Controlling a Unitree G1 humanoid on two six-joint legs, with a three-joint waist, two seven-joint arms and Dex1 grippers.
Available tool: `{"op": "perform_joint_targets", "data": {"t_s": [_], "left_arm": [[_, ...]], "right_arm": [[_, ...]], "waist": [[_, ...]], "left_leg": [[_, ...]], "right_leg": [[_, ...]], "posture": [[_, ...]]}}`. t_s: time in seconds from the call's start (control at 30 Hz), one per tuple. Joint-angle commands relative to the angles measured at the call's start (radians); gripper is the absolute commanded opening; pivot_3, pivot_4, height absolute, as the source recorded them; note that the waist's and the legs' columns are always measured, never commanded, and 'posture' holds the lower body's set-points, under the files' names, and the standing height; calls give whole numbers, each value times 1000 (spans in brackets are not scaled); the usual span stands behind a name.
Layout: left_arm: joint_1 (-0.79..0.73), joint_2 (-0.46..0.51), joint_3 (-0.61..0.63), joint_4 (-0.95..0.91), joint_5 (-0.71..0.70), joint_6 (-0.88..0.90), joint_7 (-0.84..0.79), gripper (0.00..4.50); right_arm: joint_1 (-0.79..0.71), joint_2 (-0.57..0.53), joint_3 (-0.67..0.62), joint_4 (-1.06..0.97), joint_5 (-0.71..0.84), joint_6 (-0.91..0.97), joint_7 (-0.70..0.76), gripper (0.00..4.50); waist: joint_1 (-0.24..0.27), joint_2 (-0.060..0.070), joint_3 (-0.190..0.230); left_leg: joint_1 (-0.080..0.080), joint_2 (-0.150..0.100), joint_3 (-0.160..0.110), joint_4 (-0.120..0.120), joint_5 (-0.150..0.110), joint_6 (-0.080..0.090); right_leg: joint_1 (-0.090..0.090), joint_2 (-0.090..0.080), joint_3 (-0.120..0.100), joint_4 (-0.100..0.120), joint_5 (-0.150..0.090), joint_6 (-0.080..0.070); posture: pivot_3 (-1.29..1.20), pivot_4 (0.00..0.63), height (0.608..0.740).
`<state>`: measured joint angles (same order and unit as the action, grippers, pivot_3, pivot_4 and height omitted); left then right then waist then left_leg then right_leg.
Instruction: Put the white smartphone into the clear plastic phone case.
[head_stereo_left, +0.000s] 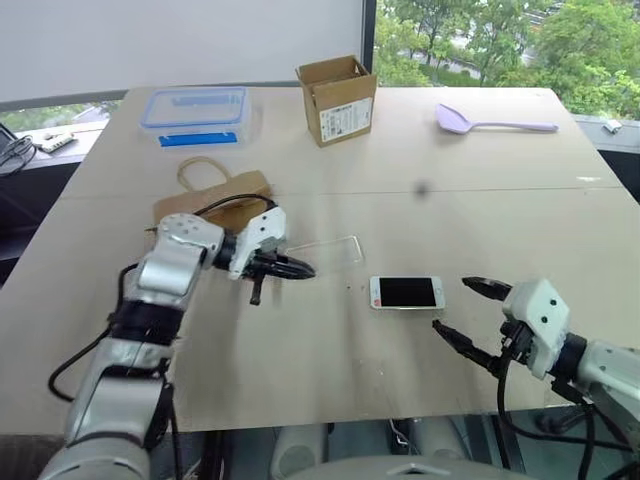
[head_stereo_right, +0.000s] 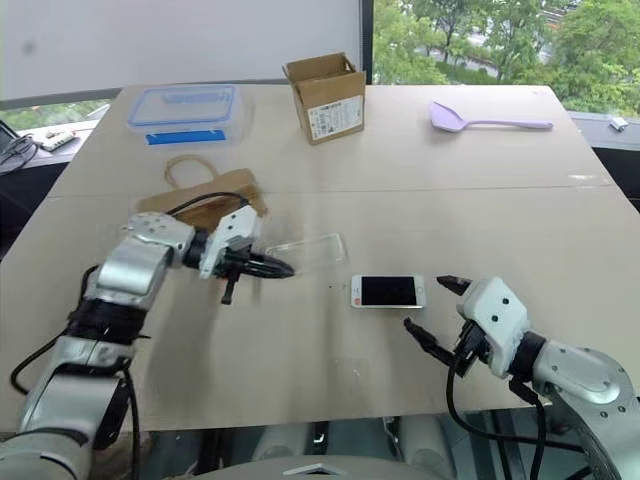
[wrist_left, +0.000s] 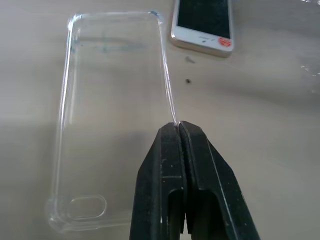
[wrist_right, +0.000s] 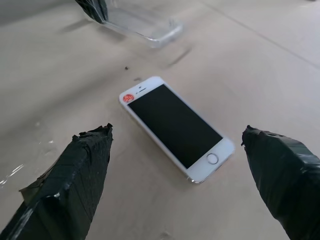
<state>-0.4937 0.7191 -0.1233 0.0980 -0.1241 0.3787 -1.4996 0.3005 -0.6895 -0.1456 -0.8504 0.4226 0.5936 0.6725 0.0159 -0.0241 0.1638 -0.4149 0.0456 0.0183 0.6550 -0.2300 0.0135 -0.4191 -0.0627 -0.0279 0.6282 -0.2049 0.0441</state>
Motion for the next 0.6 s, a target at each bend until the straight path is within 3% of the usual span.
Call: {"op": "perform_joint_targets", "data": {"t_s": [0.03, 0.5, 0.6], "left_arm": [[40, 17, 5, -98, -42, 13, 30, 17], [49, 91, -140, -45, 60, -237, 7, 17], [29, 67, -156, -52, 53, -203, 32, 17]], "right_arm": [[10, -14, -2, 4, -4, -47, 25, 4500], [-18, -71, 10, 53, -23, -89, 85, 4500], [-16, -70, 17, 62, -38, -100, 84, 4500]], "waist": [[0, 0, 0], [-2, 0, 0], [-1, 0, 0]], "left_leg": [[0, 0, 0, 0, 0, 0], [1, 0, 0, 0, 0, 0], [1, 0, 0, 0, 0, 0]], "right_leg": [[0, 0, 0, 0, 0, 0], [0, 1, 0, 0, 0, 0], [0, 1, 0, 0, 0, 0]], "posture": [[0, 150, 740], [0, 150, 740], [0, 150, 740]]}}
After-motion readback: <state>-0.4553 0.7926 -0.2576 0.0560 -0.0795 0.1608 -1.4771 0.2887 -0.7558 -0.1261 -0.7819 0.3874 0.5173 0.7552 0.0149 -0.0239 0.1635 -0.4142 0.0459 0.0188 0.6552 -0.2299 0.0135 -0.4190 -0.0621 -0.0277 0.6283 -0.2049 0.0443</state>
